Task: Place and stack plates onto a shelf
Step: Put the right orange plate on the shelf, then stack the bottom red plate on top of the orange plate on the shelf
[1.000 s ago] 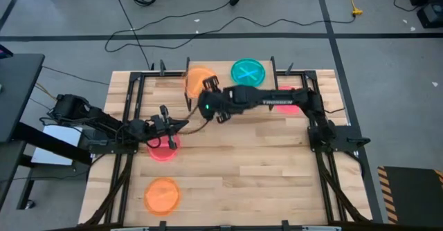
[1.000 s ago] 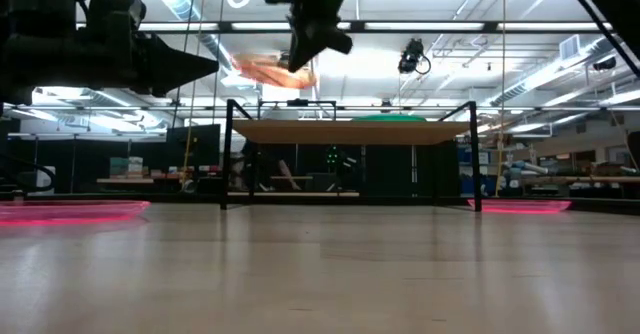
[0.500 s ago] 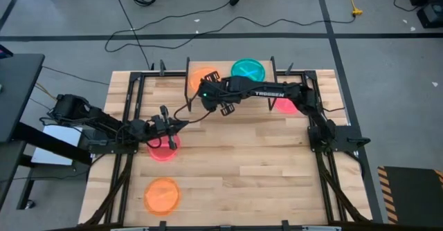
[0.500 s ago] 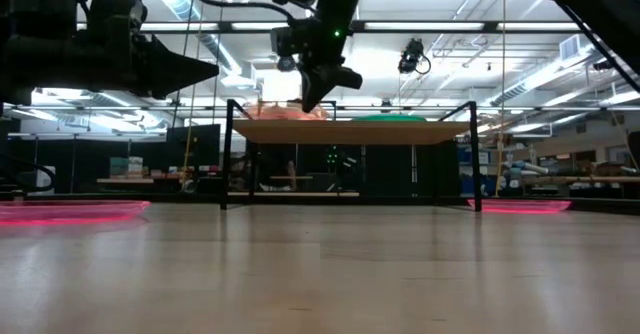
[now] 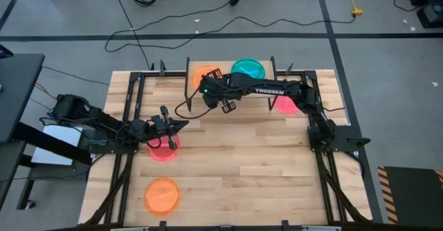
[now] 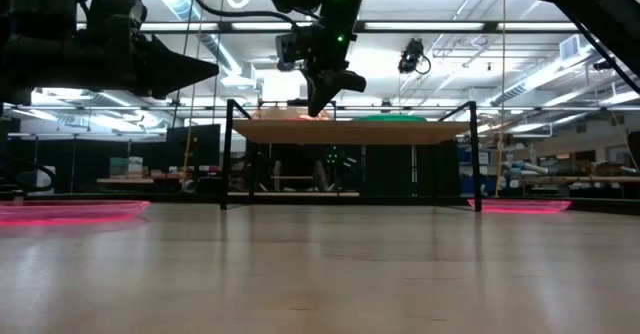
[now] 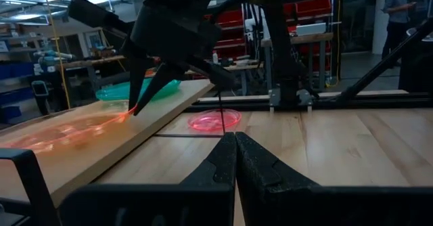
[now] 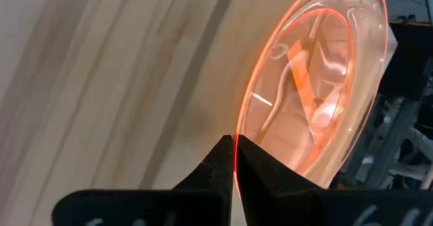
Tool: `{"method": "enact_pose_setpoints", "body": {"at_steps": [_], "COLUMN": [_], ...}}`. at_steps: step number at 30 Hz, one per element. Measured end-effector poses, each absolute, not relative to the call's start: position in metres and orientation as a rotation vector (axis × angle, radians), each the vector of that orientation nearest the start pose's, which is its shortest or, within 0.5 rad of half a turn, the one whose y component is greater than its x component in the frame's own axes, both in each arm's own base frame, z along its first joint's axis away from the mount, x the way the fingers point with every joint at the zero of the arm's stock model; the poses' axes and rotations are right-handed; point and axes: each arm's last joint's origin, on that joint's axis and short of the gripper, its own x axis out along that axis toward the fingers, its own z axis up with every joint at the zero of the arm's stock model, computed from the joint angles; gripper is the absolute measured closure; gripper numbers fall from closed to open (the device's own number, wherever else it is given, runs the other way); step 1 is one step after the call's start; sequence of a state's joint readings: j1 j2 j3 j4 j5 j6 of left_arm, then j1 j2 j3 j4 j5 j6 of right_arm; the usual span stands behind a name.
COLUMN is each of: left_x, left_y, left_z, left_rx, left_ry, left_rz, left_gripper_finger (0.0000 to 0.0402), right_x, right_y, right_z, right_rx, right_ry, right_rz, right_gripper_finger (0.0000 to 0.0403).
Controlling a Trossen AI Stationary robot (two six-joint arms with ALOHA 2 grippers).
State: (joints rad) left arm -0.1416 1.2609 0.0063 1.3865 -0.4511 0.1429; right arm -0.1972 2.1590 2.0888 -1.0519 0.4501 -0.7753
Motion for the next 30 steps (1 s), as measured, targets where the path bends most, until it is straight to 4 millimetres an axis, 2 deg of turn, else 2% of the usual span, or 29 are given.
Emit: {"method": "enact_pose_setpoints", "body": {"at_steps": [6,13,18,22,26,28,30], "left_x": [0.166,0.166,0.166,0.166,0.166,0.166,0.166], "left_y": [-0.011,-0.011,-0.011,-0.011,-0.011,-0.011,-0.011], "left_z": [0.153,0.152,0.152,0.152,0.152,0.152,0.152], "left_rx": [0.103,0.114,0.115,0.116,0.118,0.119,0.119], "left_ry": [-0.104,-0.09,-0.089,-0.087,-0.087,-0.087,-0.087], "left_rz": [0.317,0.317,0.317,0.317,0.317,0.317,0.317], "left_gripper_finger": [0.0395,0.0395,0.0395,0.0395,0.0395,0.0395,0.0395], "right_x": [0.445,0.449,0.45,0.442,0.426,0.419,0.414], "right_y": [-0.105,-0.106,-0.094,-0.074,-0.056,-0.05,-0.043], "right_z": [0.282,0.286,0.29,0.313,0.338,0.342,0.333], "right_rx": [-0.81,-0.841,-0.86,-0.859,-0.64,-0.552,-0.499], "right_ry": [1.305,1.27,1.259,1.194,1.074,1.041,1.024], "right_rz": [-0.147,-0.239,-0.231,-0.243,-0.141,-0.088,-0.071], "right_gripper_finger": [0.036,0.0295,0.0275,0.0304,0.0367,0.0392,0.0393]}}
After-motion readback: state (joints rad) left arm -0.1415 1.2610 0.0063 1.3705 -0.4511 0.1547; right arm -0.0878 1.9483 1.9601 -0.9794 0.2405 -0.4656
